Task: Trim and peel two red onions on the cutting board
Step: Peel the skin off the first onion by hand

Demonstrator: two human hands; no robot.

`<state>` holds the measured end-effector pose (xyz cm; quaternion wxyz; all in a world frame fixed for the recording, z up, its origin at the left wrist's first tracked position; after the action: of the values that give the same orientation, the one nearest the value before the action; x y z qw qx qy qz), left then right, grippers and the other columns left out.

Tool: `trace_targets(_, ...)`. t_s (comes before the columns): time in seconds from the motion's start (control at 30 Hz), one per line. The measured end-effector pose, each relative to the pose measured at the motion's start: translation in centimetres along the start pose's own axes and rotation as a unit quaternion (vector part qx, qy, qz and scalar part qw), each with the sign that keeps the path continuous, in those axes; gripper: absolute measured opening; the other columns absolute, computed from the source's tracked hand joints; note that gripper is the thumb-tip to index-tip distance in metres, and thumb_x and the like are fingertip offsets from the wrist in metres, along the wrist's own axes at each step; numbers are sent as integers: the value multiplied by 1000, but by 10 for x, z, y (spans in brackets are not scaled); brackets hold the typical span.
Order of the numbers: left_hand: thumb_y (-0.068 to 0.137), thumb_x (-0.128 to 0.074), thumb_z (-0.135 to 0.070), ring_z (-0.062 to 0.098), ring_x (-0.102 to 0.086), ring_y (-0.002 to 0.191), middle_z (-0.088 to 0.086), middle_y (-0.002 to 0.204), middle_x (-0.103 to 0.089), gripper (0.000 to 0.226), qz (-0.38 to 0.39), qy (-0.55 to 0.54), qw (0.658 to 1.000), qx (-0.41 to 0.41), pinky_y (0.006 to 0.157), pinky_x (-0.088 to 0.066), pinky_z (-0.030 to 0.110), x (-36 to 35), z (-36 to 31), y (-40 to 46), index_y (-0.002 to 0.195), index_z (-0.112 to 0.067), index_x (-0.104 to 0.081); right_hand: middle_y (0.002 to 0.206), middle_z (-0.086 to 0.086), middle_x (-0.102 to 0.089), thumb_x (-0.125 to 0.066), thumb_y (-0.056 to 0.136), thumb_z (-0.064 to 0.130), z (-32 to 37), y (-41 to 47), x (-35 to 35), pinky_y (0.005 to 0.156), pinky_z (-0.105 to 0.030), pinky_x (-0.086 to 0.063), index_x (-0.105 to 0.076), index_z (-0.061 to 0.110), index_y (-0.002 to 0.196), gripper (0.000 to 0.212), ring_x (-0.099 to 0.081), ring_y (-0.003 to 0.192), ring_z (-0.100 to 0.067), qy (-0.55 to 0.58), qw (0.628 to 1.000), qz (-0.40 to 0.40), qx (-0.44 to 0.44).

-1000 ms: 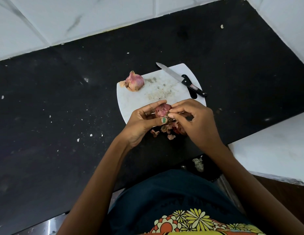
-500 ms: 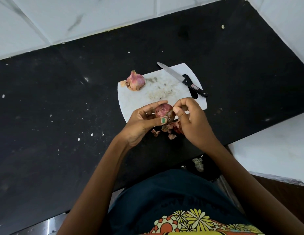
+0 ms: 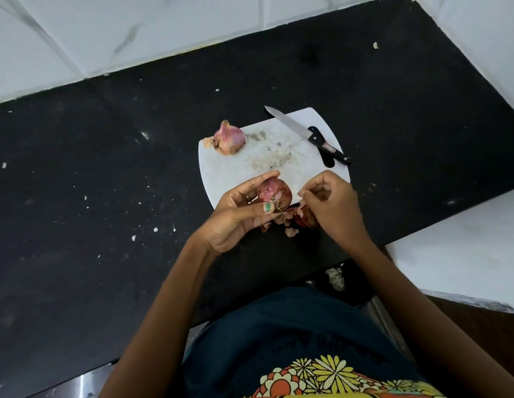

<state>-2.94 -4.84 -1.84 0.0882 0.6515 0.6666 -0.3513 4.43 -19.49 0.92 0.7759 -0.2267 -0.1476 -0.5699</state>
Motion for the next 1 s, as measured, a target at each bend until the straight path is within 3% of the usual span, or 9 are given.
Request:
trace_targets(0.1,75,-64,6,23,-64,106,5,124,-59,57,0,7,1000,9,84,-56,32,1,1,1,126,-20,-61,85,0,-69,-61,86,0,-7,0,-9,68,-6,-45,-68,10,86,12,-62,76,-5,-93,995,28,22)
trace_targets(0.27,75,-65,-1,15,-63,94,2,108,-65,59,-18,34,999,8,76,-53,22,4,1,2,129,-25,-59,98,-4,-70,-51,92,3,3,-1,-7,85,-35,-49,-70,9,102,22,-62,96,-19,-173,981,13,90)
trace_targets(0.37,74,-66,-1,20,-63,99,8,110,-63,63,-25,26,999,9,85,-52,28,7,1,4,131,-24,-55,104,-7,-68,-42,90,-4,9,1,-7,86,-34,-45,-66,10,112,35,-56,104,-22,-227,967,39,106)
trace_targets(0.43,73,-67,-2,22,-62,101,9,108,-64,61,-31,27,999,11,88,-51,30,8,1,5,130,-22,-56,106,-6,-67,-45,87,-6,23,-1,-2,87,-31,-47,-69,10,105,34,-58,103,-19,-192,972,37,134)
trace_targets(0.6,75,-66,3,21,-63,104,9,111,-67,53,-27,31,999,-10,89,-52,28,4,0,8,126,-9,-58,94,2,-70,-65,88,9,57,-15,5,71,-13,-52,-74,10,97,13,-64,87,-6,-32,984,51,169)
trace_targets(0.77,75,-68,5,16,-66,101,5,106,-72,48,-29,50,998,-15,93,-53,30,5,-3,7,120,-9,-61,88,-2,-74,-72,82,12,65,-23,2,75,-18,-53,-76,8,91,10,-65,85,-6,-61,971,22,231)
trace_targets(1.0,72,-67,5,18,-66,103,5,105,-72,51,-44,82,995,-15,96,-52,32,5,-8,8,120,-10,-61,82,-4,-73,-73,80,7,67,-25,-1,67,-32,-56,-76,6,84,6,-68,73,-12,-103,960,5,261)
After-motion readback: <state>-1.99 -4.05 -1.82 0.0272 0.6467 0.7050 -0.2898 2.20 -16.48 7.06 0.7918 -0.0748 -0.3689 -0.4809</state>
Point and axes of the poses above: each hand's wrist, its own y-axis towards the middle knuckle, its own x-axis out of the back of the hand, z = x × y, the point moved 8 cm from there along y, towards the middle knuckle
